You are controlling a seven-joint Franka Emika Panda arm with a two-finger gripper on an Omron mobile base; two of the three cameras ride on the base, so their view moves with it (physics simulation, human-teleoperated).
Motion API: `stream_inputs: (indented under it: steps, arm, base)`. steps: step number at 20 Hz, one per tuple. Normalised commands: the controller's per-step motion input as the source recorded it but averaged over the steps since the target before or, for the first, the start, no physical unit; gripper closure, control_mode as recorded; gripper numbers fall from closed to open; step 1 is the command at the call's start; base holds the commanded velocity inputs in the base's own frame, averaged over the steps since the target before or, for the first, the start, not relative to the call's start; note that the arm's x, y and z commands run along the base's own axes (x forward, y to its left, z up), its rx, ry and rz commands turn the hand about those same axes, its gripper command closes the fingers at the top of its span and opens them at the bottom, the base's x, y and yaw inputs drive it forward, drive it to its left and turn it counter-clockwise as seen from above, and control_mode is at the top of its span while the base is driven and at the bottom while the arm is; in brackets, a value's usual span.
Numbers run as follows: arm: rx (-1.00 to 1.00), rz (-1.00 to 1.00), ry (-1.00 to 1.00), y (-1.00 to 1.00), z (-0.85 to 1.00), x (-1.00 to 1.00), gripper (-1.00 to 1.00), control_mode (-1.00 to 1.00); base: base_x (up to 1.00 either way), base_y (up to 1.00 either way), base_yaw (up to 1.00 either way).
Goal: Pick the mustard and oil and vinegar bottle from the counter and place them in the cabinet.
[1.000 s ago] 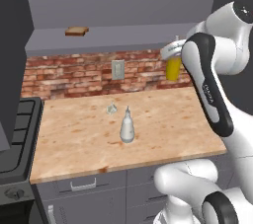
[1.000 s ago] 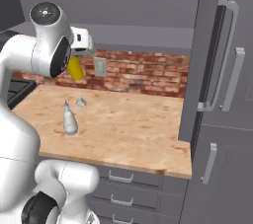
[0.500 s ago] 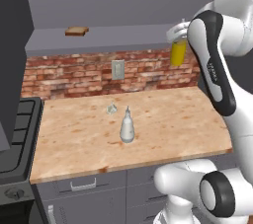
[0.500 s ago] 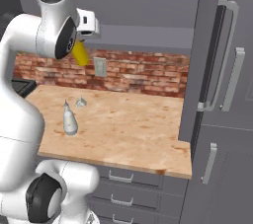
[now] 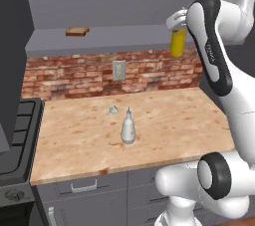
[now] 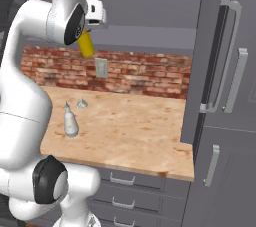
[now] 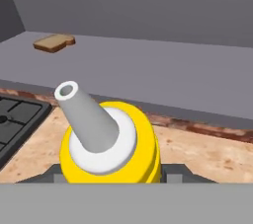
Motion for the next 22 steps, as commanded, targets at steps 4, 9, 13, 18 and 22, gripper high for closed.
stream_inputs:
  steps: [4, 9, 13, 18, 22]
  arm:
    - [0.02, -0.01, 0.0, -0.08, 0.12, 0.38, 1.0, -1.0]
    - [0.0, -0.01, 0.0, -0.07, 0.08, 0.37, 1.0, -1.0]
    - [0.0, -0.01, -0.01, -0.06, 0.01, 0.32, 1.0, -1.0]
    - [0.0, -0.02, -0.04, -0.03, 0.0, 0.26, 1.0, -1.0]
    - [0.04, 0.0, -0.01, -0.03, -0.05, 0.22, 1.0, -1.0]
  base:
    - [0.0, 0.0, 0.0]
    - [0.0, 0.0, 0.0]
    - [0.0, 0.0, 0.0]
    - [0.0, 0.0, 0.0]
    - [0.0, 0.0, 0.0]
